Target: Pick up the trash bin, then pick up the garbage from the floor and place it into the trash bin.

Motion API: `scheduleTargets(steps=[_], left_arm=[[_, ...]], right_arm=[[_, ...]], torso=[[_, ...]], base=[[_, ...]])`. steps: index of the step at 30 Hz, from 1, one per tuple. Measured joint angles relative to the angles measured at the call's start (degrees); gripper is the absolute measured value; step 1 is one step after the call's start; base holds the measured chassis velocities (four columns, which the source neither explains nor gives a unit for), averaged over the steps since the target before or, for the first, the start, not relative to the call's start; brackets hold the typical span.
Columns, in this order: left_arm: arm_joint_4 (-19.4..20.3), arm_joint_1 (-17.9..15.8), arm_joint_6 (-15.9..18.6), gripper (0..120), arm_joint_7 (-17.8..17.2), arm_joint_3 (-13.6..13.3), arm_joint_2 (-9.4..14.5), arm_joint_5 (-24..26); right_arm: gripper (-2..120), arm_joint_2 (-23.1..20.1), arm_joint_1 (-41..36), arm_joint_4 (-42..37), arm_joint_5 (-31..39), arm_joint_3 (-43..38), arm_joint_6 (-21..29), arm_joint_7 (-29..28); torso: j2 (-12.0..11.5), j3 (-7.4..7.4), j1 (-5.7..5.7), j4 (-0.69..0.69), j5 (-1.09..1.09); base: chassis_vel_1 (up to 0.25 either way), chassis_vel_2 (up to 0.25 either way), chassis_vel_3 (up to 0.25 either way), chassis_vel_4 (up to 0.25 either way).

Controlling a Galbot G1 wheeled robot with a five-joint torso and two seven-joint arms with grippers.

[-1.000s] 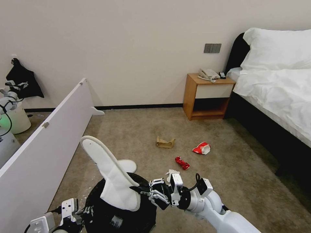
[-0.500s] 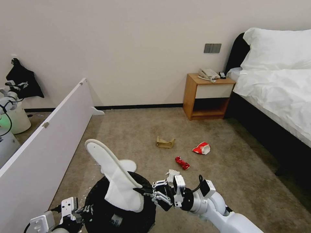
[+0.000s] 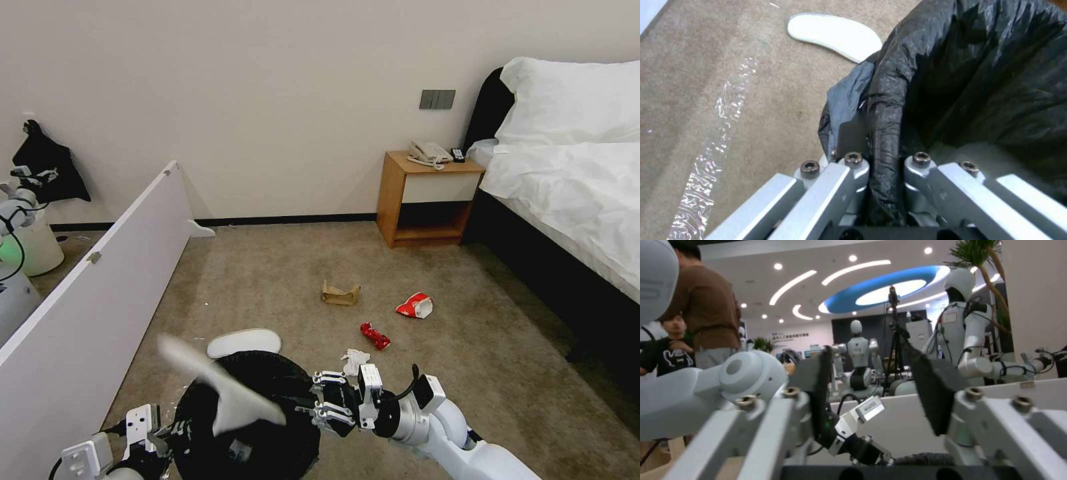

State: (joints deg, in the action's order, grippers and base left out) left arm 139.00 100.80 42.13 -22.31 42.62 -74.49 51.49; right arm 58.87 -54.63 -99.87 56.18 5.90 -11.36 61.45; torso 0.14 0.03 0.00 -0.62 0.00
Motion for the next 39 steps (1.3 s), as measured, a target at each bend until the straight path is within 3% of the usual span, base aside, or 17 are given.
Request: scheduleTargets(steps=[2, 5, 7, 9, 12, 25, 27, 31, 33, 39], left_arm=[[0.2, 0.1, 0.0, 4, -0.1, 0.0, -0.2, 0.1], [0.2, 0.3, 0.0, 4, -0.1, -0.1, -0.3, 0.2], [0.4, 0.5, 0.0, 4, -0.2, -0.1, -0.7, 0.2], [0.4, 0.5, 0.0, 4, -0.2, -0.1, -0.7, 0.2], [0.8, 0.6, 0.0, 4, -0.5, -0.2, -0.9, 0.4], [1.0, 1.6, 0.0, 4, -0.5, 0.8, -1.5, -0.2], [0.7, 1.1, 0.0, 4, -0.5, 2.8, -2.0, -1.2], [0.5, 0.8, 0.0, 4, -0.5, 3.8, -1.9, -1.7], [0.3, 0.8, 0.0, 4, -0.4, 4.9, -2.0, -2.4], [0.3, 1.1, 0.0, 4, -0.4, 7.0, -2.5, -2.4]], right_arm=[[59, 0.0, -0.1, -0.1, 0.0, 0.0, 0.0, -0.1], [64, 0.0, -0.1, -0.1, 0.0, 0.1, 0.0, -0.1], [79, 0.0, 0.0, -0.4, 0.0, 0.4, 0.0, -0.2], [79, 0.0, 0.0, -0.4, 0.0, 0.4, 0.0, -0.2], [95, -0.5, 0.0, -1.0, 0.3, 0.3, 0.0, -0.3], [100, 0.2, -1.9, -3.2, 2.4, -5.1, 0.0, -3.0], [100, 0.6, -3.6, -3.5, 1.5, -8.8, -0.7, -7.6], [100, 0.4, -5.1, -3.8, -1.2, -11.1, -1.4, -13.6], [100, 0.7, -7.0, -3.7, -6.3, -13.6, -2.7, -22.1], [100, 0.8, -9.5, -4.1, -10.9, -16.1, -2.2, -30.9]], torso=[[0.0, 0.00, 0.00, 0.00, 0.00], [0.0, 0.00, 0.00, 0.00, 0.00], [0.0, 0.00, 0.00, 0.00, 0.00], [0.0, 0.00, 0.00, 0.00, 0.00], [0.0, 0.00, 0.00, 0.00, 0.00], [0.0, 0.00, 0.00, 0.01, -0.01], [0.0, 0.00, 0.00, 0.01, 0.00], [0.0, 0.00, 0.00, 0.00, -0.01], [0.0, 0.00, 0.00, 0.00, 0.00], [0.0, 0.00, 0.00, 0.00, 0.00]], base=[[0.000, 0.000, 0.000, 0.000], [0.000, 0.000, 0.000, 0.000], [0.000, 0.000, 0.000, 0.000], [0.000, 0.000, 0.000, 0.000], [0.000, 0.000, 0.000, 0.000], [0.000, 0.000, 0.000, 0.000], [0.000, 0.000, 0.000, 0.000], [0.000, 0.000, 0.000, 0.000], [0.000, 0.000, 0.000, 0.000], [0.000, 0.000, 0.000, 0.000]])
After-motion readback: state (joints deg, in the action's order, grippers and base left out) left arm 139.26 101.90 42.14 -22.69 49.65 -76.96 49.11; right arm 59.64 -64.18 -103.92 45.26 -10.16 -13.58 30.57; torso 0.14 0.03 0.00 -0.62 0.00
